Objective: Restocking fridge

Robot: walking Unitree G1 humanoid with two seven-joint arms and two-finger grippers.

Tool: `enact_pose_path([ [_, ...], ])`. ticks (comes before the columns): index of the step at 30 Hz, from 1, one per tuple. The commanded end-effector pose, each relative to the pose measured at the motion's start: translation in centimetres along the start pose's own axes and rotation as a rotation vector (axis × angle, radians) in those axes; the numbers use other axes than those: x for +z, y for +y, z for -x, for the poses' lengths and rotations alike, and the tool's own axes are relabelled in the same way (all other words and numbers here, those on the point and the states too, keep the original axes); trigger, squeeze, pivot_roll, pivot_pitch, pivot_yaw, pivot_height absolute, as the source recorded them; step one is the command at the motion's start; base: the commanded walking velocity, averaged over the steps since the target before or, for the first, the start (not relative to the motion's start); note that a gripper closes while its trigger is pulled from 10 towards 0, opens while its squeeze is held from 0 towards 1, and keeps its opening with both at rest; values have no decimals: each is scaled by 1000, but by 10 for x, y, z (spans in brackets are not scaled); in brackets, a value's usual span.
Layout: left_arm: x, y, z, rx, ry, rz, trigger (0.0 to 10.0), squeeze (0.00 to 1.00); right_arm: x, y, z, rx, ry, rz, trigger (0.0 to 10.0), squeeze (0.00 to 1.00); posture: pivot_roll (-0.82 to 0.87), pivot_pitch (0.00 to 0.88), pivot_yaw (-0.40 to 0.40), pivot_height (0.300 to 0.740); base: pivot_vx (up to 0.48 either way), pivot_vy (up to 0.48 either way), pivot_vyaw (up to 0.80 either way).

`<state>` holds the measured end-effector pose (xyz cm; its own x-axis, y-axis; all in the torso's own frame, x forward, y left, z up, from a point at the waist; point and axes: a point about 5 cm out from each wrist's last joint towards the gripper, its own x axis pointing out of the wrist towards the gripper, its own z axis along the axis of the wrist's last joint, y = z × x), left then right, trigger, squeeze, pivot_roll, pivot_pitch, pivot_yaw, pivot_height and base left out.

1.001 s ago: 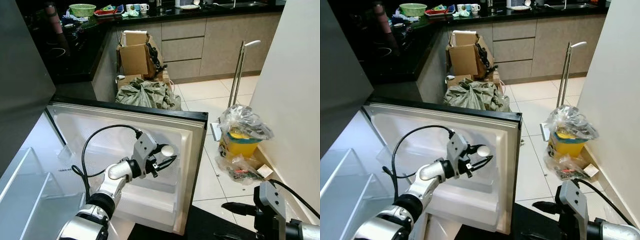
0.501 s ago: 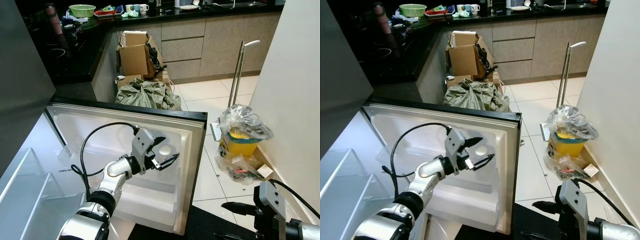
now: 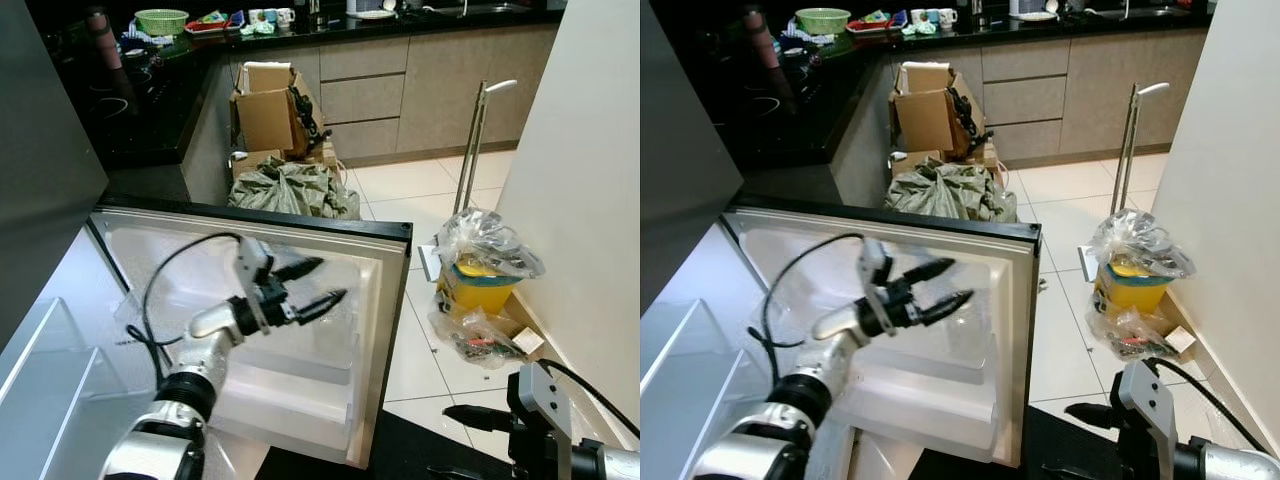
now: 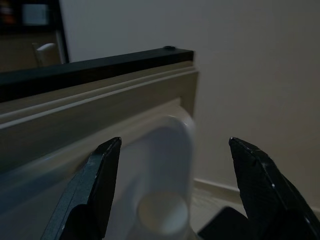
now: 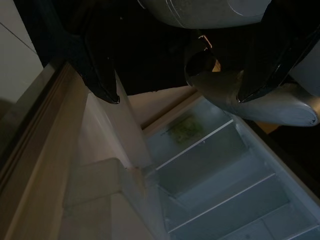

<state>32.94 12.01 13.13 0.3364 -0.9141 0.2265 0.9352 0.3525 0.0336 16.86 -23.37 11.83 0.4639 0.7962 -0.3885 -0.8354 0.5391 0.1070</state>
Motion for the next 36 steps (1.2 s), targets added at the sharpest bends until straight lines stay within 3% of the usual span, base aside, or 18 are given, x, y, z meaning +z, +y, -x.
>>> enact_pose_path([
  [1, -3, 2, 15, 28, 21, 17, 10000, 0, 1, 2, -1, 8, -3, 5, 10000, 0, -220, 13, 99, 740, 0, 0, 0],
  [13, -3, 5, 43, 72, 46, 43, 10000, 0, 7, 2, -5, 37, -19, 21, 10000, 0, -203, 15, 90, 740, 0, 0, 0],
  [23, -36, -11, 70, 110, 141, 183, 10000, 0, 9, 1, -6, 49, -20, 28, 10000, 0, -199, 9, 78, 740, 0, 0, 0],
  [36, -50, -21, 93, 142, 186, 240, 10000, 0, 7, -2, -10, 59, -19, 26, 10000, 0, -183, 7, 77, 740, 0, 0, 0],
])
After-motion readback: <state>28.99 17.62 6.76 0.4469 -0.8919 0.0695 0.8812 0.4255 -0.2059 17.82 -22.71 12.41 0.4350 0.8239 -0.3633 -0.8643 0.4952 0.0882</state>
